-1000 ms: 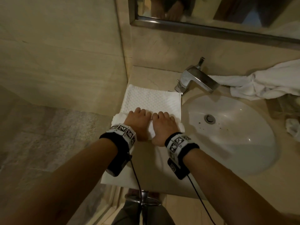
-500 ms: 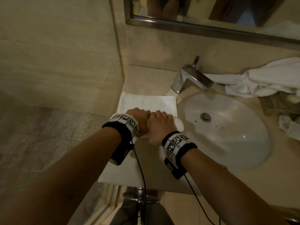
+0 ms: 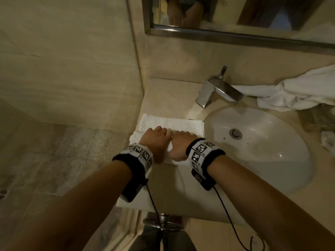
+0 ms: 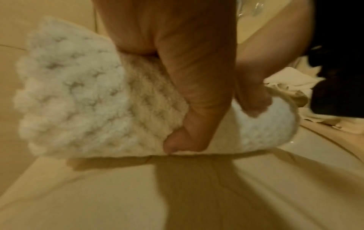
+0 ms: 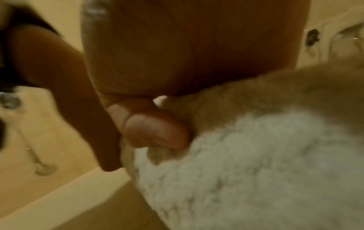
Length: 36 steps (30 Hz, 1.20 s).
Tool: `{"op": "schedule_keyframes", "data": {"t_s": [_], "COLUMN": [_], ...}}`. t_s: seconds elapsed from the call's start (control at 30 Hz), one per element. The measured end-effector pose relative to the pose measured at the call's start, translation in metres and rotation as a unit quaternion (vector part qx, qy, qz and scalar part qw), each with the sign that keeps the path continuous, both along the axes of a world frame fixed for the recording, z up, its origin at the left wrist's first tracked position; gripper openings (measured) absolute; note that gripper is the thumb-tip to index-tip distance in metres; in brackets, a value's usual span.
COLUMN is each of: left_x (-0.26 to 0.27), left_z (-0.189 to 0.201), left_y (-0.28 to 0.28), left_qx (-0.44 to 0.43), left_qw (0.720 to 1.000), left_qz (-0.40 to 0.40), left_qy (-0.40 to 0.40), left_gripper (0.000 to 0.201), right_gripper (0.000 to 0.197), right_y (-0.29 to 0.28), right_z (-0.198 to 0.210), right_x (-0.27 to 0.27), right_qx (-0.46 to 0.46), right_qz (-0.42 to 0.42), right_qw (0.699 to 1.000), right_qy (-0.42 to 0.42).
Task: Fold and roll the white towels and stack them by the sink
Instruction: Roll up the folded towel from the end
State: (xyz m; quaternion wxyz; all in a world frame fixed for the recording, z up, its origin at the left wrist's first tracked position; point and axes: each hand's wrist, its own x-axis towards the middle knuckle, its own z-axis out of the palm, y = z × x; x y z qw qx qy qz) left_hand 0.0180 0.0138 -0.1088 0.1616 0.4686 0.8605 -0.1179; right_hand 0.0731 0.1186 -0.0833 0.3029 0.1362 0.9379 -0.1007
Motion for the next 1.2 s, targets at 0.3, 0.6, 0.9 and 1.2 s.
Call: {"op": "schedule_keyframes", "data": {"t_s": [0.3, 0.6, 0.9, 1.2], "left_x": [-0.017, 0.013, 0.0, -0.008], "left_z": [0.001, -0.005, -0.001, 0.006], "left_y": [0.01, -0.007, -0.003, 0.004], "left_qx": [-0.066, 0.043, 0.027, 0.016], "left_qw": [0.992, 0.996, 0.999, 0.998], "left_qz": [0.067, 0.015, 0.03, 0.058], "left_qy": [-0.083, 0.073, 0.014, -0.013], "left_gripper": [0.091, 0.039, 0.067, 0.06], "right_gripper": [0.094, 0.072, 0.069, 0.084], "right_y": [-0.004, 0.001, 0.004, 0.005], "right_z": [-0.012, -0.009, -0.016, -0.011], "right_x": [0.019, 0.004, 0.019, 0.012], "right_qx": [0.07, 0.005, 0.066, 0.069], "right_qz": [0.106, 0.028, 0.066, 0.044], "right_qw": [0.99, 0.999, 0.988, 0.993], "right_qy": [0.065, 0.041, 0.122, 0.088]}}
